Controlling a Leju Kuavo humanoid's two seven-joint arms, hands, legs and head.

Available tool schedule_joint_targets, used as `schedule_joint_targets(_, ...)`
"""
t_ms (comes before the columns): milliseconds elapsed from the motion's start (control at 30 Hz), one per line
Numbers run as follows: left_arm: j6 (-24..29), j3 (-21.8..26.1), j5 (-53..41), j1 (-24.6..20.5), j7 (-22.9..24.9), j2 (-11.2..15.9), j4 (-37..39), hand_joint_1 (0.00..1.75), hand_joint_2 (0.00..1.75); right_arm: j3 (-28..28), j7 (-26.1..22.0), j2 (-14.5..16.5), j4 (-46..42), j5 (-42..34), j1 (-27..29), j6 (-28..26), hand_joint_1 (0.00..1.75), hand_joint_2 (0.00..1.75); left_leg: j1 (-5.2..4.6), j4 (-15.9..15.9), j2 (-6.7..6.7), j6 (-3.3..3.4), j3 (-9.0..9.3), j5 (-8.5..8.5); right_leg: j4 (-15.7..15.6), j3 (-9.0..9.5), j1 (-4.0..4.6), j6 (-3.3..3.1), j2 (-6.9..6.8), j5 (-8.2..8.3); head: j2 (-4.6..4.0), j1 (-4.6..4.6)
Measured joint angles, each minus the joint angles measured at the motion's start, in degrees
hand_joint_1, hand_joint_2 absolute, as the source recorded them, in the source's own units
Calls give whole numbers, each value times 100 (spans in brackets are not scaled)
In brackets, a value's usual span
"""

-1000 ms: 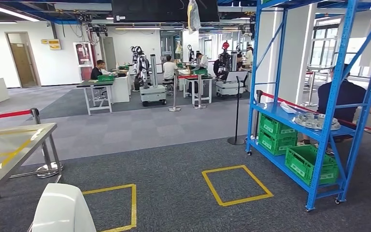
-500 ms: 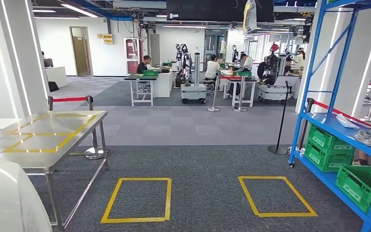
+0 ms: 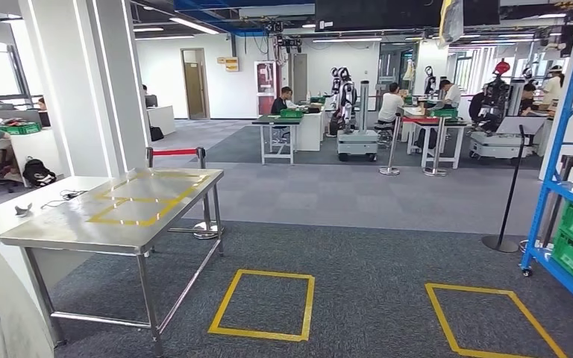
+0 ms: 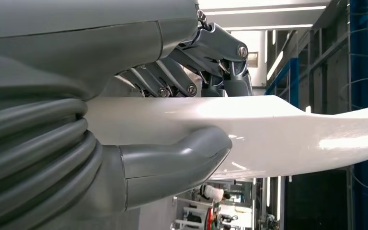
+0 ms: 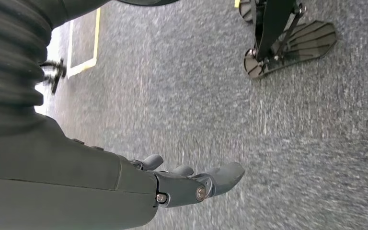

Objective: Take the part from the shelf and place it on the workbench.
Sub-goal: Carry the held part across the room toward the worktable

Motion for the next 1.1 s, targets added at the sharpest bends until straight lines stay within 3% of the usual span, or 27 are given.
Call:
schedule_joint_targets(67, 31, -1, 1, -1, -1, 13, 5, 175, 175, -10, 21, 1, 0, -19, 6, 0, 0, 175, 19, 551, 59, -48, -258, -193, 3, -2, 4, -3, -175, -16, 0, -1)
schedule_joint_targets(100, 51, -1, 2, -4, -1, 23, 8, 175, 175, -15, 49, 4, 0, -27, 4, 0, 0, 175, 29, 551, 78, -67, -246, -134, 6, 1, 2, 5, -258, -26, 0, -1)
schedule_joint_targets(167, 96, -4, -2, -31, 6, 44, 8, 175, 175, -19, 115, 14, 0, -28, -3, 0, 0, 175, 47, -102, 213, -92, 120, 222, 25, 21, -7, 40, -409, -56, 0, -2)
schedule_joint_targets(233, 166, -9, -14, -91, 18, 65, 10, 175, 175, -20, 150, 18, -1, -28, -7, -1, 0, 175, 43, -787, 448, -45, 501, 483, 67, 46, 13, 108, -534, -113, 0, -1)
schedule_joint_targets(300, 279, -13, -43, -141, 45, 108, 14, 175, 175, -22, 146, 17, -2, -41, -19, -3, 0, 175, 22, -958, 505, 54, 570, 515, 87, 80, 36, 180, -634, -153, 0, 5)
schedule_joint_targets(367, 397, -12, -64, -166, 110, 196, 21, 175, 175, -26, 138, 17, -2, -48, -35, -3, 0, 175, 20, -971, 367, 138, 550, 524, 84, 124, 16, 251, -714, -179, 0, 10)
schedule_joint_targets(433, 482, -9, -38, -201, 172, 301, 40, 175, 175, -28, 129, 17, -2, -46, -38, 2, 0, 175, 40, -999, 229, 210, 570, 555, 317, 56, -18, 319, -484, -358, 0, 15)
schedule_joint_targets(500, 520, -7, 19, -224, 190, 371, 77, 175, 175, -29, 124, 17, -2, -46, -24, 7, 0, 175, 49, -1010, 100, 247, 574, 578, 990, -251, -34, 346, -111, -725, 0, 25)
schedule_joint_targets(567, 529, -5, 57, -223, 188, 416, 119, 175, 175, -33, 127, 17, -2, -46, -6, 9, 0, 175, 36, -1004, -42, 256, 565, 582, 1686, -618, -29, 336, 14, -969, 0, 28)
schedule_joint_targets(600, 531, -5, 66, -222, 187, 437, 138, 175, 175, -38, 130, 17, -2, -46, 2, 9, 0, 175, 31, -998, -126, 256, 565, 582, 1770, -690, -23, 319, 31, -917, 0, 30)
schedule_joint_targets(633, 535, -4, 69, -222, 187, 457, 156, 175, 175, -44, 130, 17, -2, -47, 6, 9, 0, 175, 27, -990, -215, 254, 565, 580, 1640, -668, -17, 293, 55, -757, 0, 30)
schedule_joint_targets(700, 544, -3, 80, -222, 181, 494, 180, 175, 175, -57, 123, 16, -2, -49, 8, 9, 0, 175, 32, -978, -382, 244, 566, 577, 843, -367, -11, 227, 236, -273, 0, 30)
schedule_joint_targets(733, 558, -2, 94, -224, 177, 511, 188, 175, 175, -63, 119, 14, -2, -50, 8, 8, 0, 175, 32, -974, -459, 223, 559, 576, 474, -218, -5, 205, 359, -113, 0, 29)
schedule_joint_targets(800, 594, 3, 134, -221, 171, 546, 208, 175, 175, -72, 118, 9, -1, -48, 6, 8, 0, 175, 40, -981, -591, 158, 531, 587, 131, -82, 13, 189, 486, -18, 0, 29)
schedule_joint_targets(867, 646, 24, 178, -188, 169, 587, 232, 175, 175, -76, 126, 10, 0, -42, -1, 10, 0, 175, 48, -1005, -682, 79, 490, 608, 89, -63, 18, 165, 366, -8, 0, 28)
schedule_joint_targets(933, 710, 74, 223, -138, 152, 633, 245, 175, 175, -85, 132, 13, -1, -37, 2, 12, 0, 175, 34, -879, -428, 35, 410, 511, 21, -32, 0, 91, 214, 24, 0, 17)
schedule_joint_targets(1000, 755, 123, 269, -100, 123, 658, 247, 175, 175, -99, 143, 14, -1, -31, 21, 14, 0, 175, 20, -319, -52, 9, 158, 172, -14, -16, -3, 33, 56, 34, 0, 3)
schedule_joint_targets(1067, 779, 142, 293, -50, 100, 660, 249, 175, 175, -110, 154, 13, 0, -25, 37, 17, 0, 175, 23, 405, 51, -27, -175, -150, -10, -19, 5, 16, -113, 23, 0, -3)
schedule_joint_targets(1100, 788, 144, 296, -20, 92, 659, 250, 175, 175, -112, 149, 14, 0, -22, 38, 20, 0, 175, 27, 572, 63, -43, -245, -175, -8, -18, 5, 16, -199, 16, 0, -4)
